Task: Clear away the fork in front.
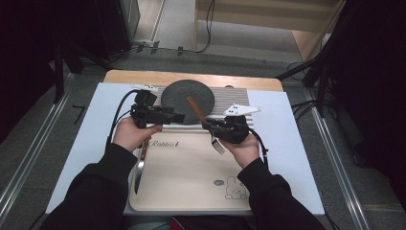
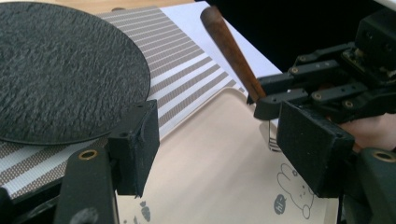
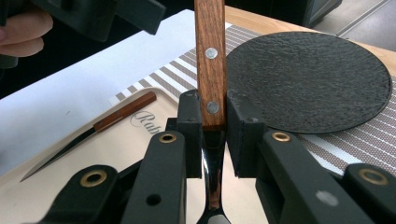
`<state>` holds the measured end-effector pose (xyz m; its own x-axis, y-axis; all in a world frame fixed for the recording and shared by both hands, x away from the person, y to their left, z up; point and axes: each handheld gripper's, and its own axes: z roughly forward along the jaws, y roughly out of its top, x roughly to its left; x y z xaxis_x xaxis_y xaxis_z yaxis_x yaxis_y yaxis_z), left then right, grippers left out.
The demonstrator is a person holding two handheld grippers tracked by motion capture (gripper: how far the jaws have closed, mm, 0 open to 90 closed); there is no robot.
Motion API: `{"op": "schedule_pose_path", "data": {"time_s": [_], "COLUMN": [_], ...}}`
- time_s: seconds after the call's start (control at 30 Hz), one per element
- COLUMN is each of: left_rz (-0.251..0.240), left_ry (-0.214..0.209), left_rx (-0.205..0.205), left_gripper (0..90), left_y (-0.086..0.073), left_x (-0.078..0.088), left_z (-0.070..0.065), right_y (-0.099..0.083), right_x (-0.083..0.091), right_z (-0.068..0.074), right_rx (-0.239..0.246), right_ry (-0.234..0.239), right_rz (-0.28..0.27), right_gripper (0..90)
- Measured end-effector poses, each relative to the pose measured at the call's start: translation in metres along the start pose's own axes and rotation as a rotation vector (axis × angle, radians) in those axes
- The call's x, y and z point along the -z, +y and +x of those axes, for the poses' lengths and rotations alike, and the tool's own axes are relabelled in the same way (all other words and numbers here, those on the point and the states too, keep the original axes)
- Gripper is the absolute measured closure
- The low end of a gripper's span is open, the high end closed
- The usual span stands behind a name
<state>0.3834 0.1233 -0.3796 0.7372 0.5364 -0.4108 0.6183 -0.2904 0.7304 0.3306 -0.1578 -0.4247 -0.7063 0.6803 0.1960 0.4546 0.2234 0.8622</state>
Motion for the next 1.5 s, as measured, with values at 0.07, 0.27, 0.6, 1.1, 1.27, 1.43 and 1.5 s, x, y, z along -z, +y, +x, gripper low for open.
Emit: {"op": "schedule_pose_path", "data": {"time_s": [0.07,0.27,0.6,1.1,1.27,1.43,1.5], "left_rz": [-0.008,-0.018,-0.027,-0.011,0.000,0.004,-0.010], "left_ry": [-0.004,-0.003,0.012,-0.013,-0.066,-0.098,-0.124], "left_rx": [0.004,0.024,0.024,0.084,0.146,0.176,0.195], "left_gripper": [30.9,30.8,31.1,41.8,55.9,67.4,73.1], "left_y": [0.000,0.002,0.000,-0.005,-0.008,-0.009,-0.009], "left_x": [-0.001,-0.003,-0.008,-0.018,-0.019,-0.019,-0.018], "left_z": [0.000,-0.001,-0.005,-0.007,-0.002,0.000,0.000], "right_y": [0.000,-0.002,-0.002,-0.004,-0.005,-0.005,-0.005], "right_x": [-0.001,-0.007,-0.014,-0.021,-0.022,-0.023,-0.022], "right_z": [0.002,0.008,0.019,0.032,0.034,0.035,0.034], "right_rx": [0.006,0.010,0.026,0.045,0.053,0.056,0.056], "right_ry": [0.005,0.017,0.043,0.067,0.080,0.080,0.084], "right_rz": [0.003,0.007,0.010,-0.004,-0.014,-0.012,-0.013], "right_gripper": [75.3,75.2,75.2,75.2,75.2,75.2,75.2]}}
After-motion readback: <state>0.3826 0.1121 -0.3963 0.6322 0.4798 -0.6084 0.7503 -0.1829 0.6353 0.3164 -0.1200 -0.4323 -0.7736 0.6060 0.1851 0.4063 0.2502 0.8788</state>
